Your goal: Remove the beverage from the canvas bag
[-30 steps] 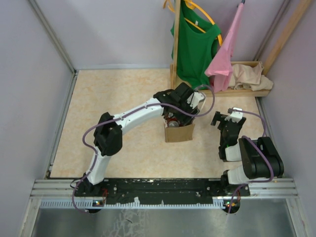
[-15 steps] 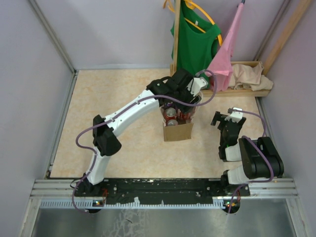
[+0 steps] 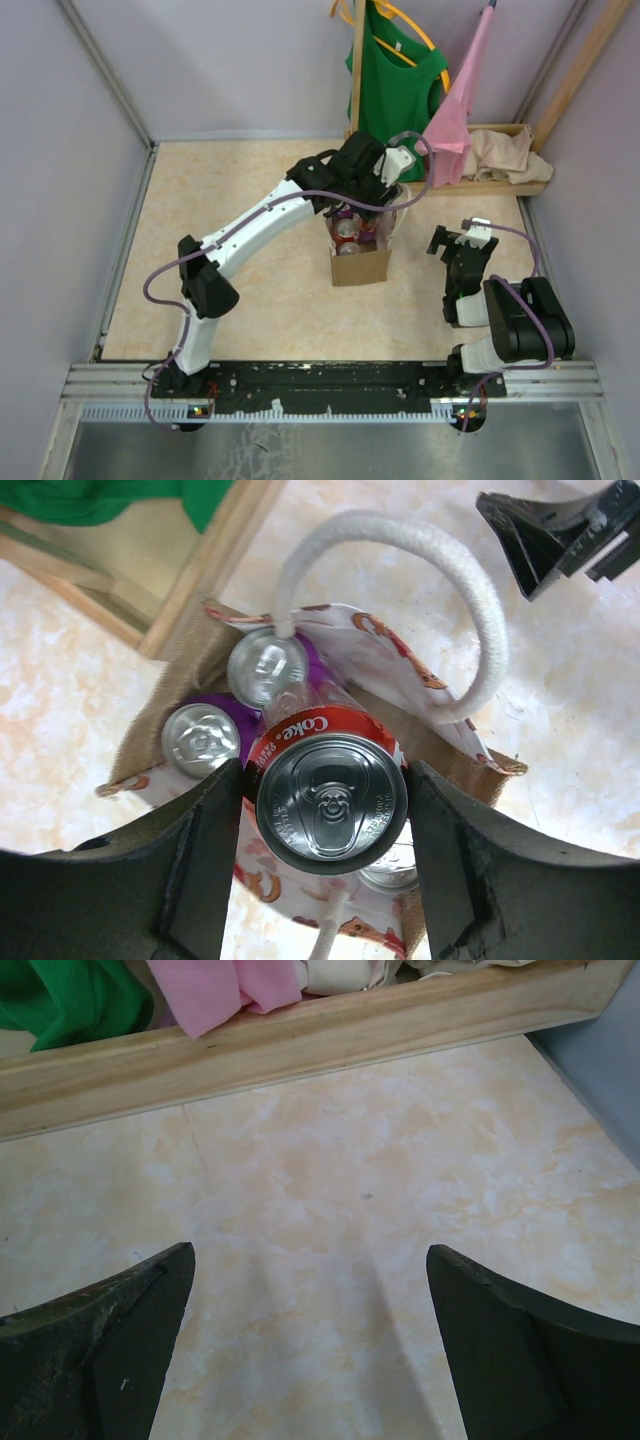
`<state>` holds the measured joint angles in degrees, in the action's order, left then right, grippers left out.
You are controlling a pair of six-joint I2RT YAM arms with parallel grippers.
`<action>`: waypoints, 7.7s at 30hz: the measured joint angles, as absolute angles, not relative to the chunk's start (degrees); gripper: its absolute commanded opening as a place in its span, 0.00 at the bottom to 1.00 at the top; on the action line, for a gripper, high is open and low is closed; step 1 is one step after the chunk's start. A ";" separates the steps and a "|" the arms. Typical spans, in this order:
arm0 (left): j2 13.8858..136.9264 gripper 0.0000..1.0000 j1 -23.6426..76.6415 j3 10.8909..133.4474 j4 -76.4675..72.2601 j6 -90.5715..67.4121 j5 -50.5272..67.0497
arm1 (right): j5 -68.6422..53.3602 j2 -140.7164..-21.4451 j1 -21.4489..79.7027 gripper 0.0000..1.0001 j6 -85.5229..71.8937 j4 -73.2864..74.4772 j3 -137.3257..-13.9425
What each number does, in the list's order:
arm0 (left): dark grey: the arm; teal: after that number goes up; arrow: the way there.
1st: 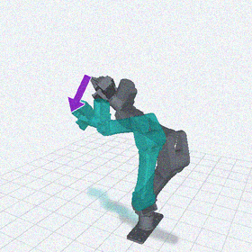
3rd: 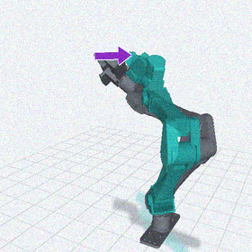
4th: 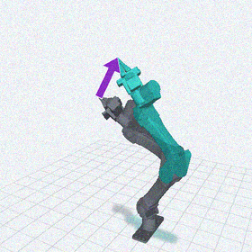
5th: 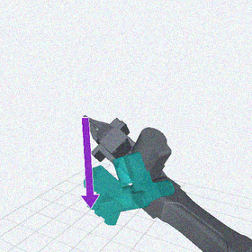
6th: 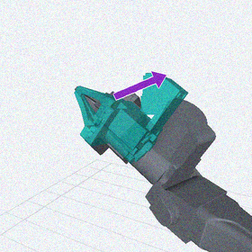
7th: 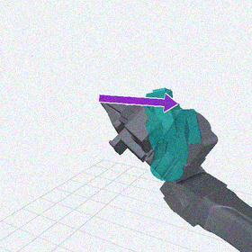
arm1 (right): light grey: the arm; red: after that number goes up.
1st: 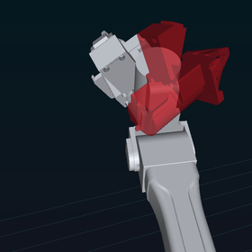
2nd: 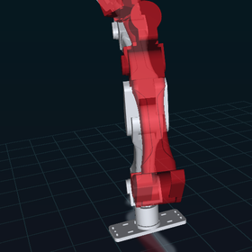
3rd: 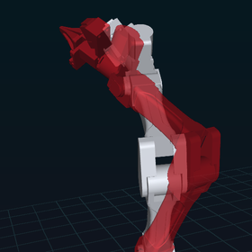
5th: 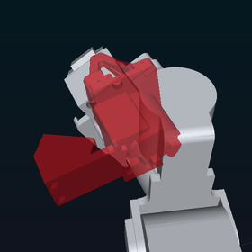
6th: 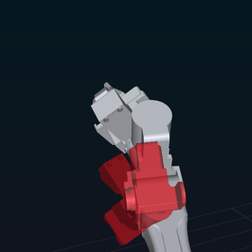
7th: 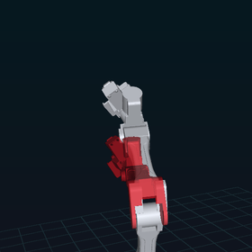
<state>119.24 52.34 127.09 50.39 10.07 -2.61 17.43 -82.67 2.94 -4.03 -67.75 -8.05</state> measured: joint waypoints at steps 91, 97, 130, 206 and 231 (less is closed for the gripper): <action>95.90 0.93 23.29 68.79 12.45 -13.87 2.33 | 17.43 -82.67 2.94 0.99 -4.03 -67.75 -8.05; 95.35 1.00 24.16 68.40 12.40 -13.50 3.75 | 17.43 -82.67 2.94 0.99 -4.01 -67.75 -8.05; 99.50 0.83 49.19 97.95 22.61 -2.66 0.71 | 17.43 -82.67 2.94 0.99 -4.03 -67.75 -8.05; 116.27 0.99 56.93 112.55 60.62 -41.32 -16.21 | 17.43 -82.67 2.94 0.99 -4.01 -67.75 -8.05; 122.48 0.86 55.35 112.90 60.42 -40.05 -11.97 | 17.43 -82.67 2.94 0.99 -4.03 -67.75 -8.05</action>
